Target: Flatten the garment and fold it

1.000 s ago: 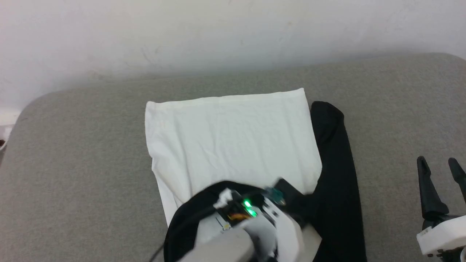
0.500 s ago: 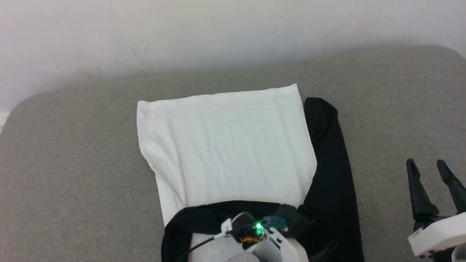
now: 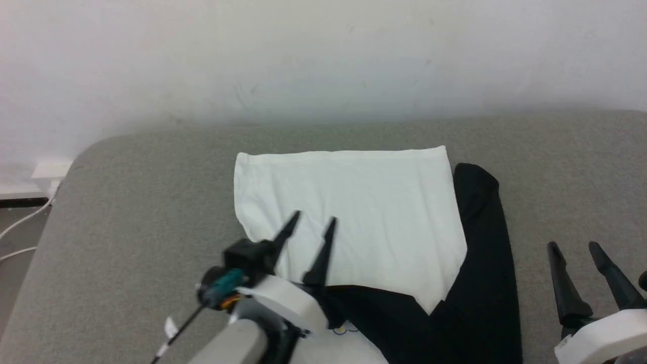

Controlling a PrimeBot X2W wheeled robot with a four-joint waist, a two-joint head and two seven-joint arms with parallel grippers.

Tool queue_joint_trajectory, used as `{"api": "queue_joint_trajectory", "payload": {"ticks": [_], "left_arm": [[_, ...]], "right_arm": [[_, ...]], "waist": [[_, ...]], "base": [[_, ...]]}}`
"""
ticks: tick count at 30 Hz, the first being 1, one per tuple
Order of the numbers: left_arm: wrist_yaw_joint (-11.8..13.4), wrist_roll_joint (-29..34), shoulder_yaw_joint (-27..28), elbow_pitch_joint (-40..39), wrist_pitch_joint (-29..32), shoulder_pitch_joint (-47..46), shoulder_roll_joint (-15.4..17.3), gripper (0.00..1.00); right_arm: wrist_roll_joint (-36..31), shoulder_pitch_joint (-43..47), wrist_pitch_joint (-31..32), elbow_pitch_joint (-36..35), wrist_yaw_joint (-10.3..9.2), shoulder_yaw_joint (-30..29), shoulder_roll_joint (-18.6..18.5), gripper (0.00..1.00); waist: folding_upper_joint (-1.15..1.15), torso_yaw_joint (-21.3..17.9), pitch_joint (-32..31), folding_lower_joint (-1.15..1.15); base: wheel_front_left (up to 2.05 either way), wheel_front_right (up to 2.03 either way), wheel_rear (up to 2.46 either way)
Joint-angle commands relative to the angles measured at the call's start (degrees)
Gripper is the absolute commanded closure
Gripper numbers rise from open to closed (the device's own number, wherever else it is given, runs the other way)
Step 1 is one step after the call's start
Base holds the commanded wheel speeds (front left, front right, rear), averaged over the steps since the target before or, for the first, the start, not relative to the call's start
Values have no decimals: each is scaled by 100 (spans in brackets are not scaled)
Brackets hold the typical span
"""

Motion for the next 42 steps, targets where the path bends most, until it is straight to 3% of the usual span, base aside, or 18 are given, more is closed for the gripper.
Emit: {"api": "queue_joint_trajectory", "payload": {"ticks": [1, 9, 15, 19, 27, 42], "left_arm": [[79, 5, 222, -85, -55, 157, 98, 0], [250, 487, 1753, -590, -71, 903, 570, 0], [226, 819, 2397, -880, -72, 1419, 821, 0], [202, 937, 2581, -1129, -72, 1640, 874, 0], [100, 1105, 2684, -1569, -73, 1531, 646, 0], [-269, 1384, 2788, -1754, -73, 1013, 194, 0]], "right_arm": [[-46, 49, 8, 7, -11, 30, 7, 0], [40, 18, -146, 288, -11, 81, 7, 0], [162, -307, -79, 819, -11, -59, 7, 0], [318, -899, 182, 1640, -11, -343, -104, 0], [543, -2695, 971, 3654, -11, -742, -789, 0], [-47, -5103, 2658, 5408, -11, -709, -1393, 0]], "waist": [[0, 129, -86, 0], [0, 384, -25, 0], [0, 541, 121, 0], [0, 654, 351, 0], [0, 1015, 1018, 0], [0, 1297, 2060, 0]], "base": [[0, 0, 0], [0, 0, 0], [0, 0, 0], [0, 0, 0], [0, 0, 0], [0, 0, 0]]}}
